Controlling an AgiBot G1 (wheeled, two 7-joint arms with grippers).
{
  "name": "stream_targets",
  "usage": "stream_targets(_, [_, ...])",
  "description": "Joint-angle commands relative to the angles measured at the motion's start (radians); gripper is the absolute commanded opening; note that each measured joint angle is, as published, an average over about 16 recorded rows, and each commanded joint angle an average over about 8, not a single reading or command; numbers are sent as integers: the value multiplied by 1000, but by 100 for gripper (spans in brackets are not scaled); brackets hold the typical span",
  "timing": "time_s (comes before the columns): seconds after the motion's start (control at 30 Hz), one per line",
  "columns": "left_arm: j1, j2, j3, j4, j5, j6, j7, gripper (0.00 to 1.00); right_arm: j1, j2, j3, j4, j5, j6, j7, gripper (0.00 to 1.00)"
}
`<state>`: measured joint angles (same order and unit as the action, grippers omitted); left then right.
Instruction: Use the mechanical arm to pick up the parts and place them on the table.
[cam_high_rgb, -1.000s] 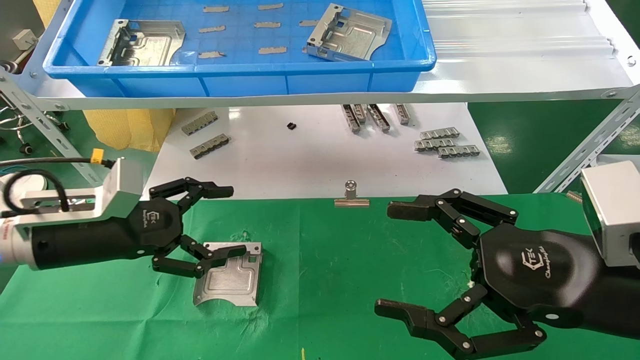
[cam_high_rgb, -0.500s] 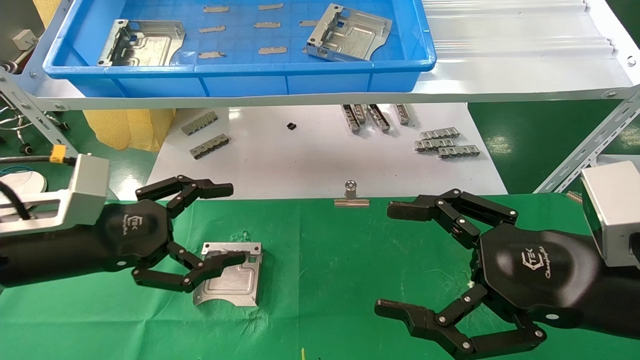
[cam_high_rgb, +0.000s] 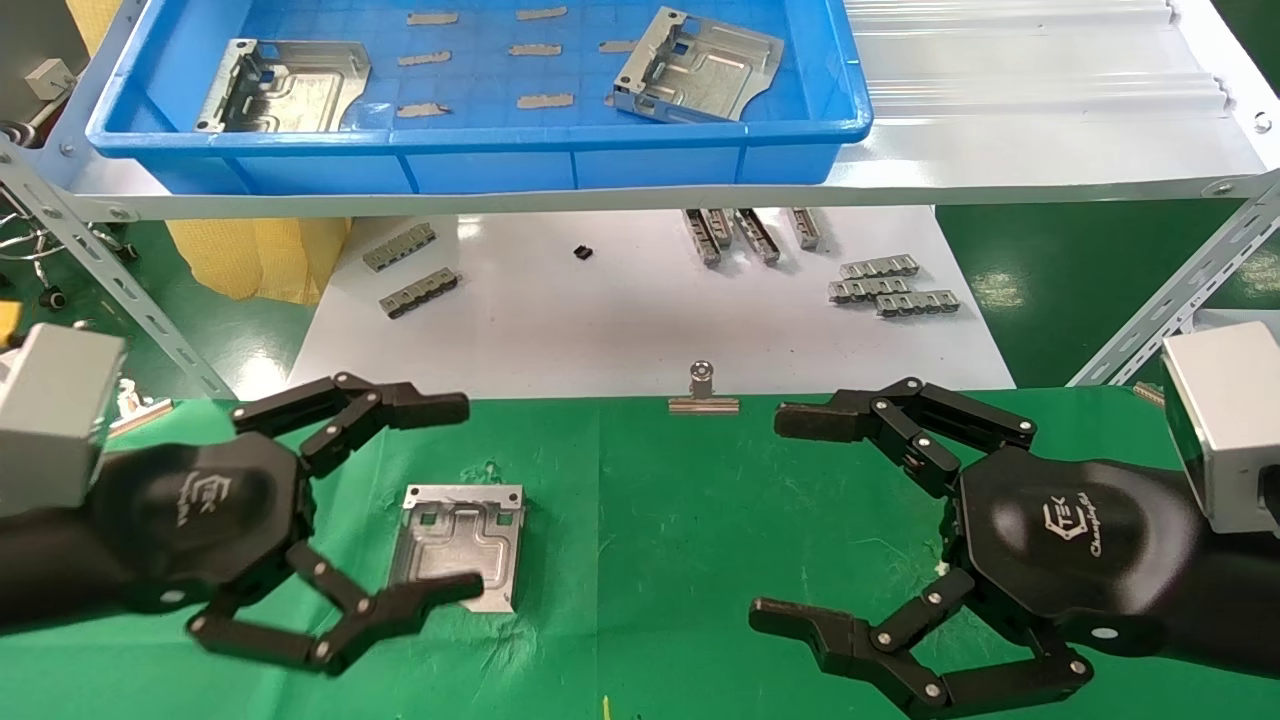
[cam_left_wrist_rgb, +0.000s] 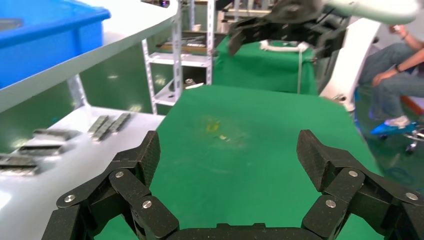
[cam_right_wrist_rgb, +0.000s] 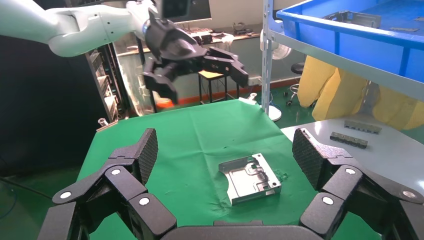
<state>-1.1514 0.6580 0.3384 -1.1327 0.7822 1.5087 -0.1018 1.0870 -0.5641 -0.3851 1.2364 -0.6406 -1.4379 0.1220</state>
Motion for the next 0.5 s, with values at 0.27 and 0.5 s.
stream_targets(0.27, [82,-50,-63,-162,-56,-13,-89,100,0,0,0,0,0,0,0,100])
stream_targets(0.5, [95,-58,-73,-187,-66,-17,-97,100,0,0,0,0,0,0,0,100])
